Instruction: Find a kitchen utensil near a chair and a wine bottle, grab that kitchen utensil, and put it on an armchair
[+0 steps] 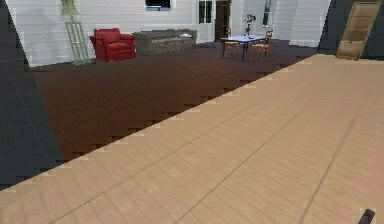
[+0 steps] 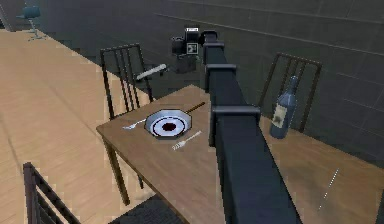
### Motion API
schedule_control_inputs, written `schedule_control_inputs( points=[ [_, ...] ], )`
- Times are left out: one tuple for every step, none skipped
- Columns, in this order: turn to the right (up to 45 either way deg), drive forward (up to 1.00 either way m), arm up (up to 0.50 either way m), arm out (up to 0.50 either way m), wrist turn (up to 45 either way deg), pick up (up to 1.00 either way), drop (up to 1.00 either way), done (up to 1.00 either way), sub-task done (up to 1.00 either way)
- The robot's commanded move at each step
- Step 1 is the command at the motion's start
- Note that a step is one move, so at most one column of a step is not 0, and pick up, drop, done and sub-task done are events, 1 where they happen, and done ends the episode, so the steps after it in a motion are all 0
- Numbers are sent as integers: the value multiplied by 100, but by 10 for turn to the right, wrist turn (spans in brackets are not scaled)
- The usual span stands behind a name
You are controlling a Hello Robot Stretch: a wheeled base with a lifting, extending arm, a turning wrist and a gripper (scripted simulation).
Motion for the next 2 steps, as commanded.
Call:
schedule_control_inputs(
  points=[
    [0, 0, 0, 0, 270, 0, 0, 0, 0],
    [0, 0, -32, 0, 0, 0, 0, 0, 0]
  ],
)
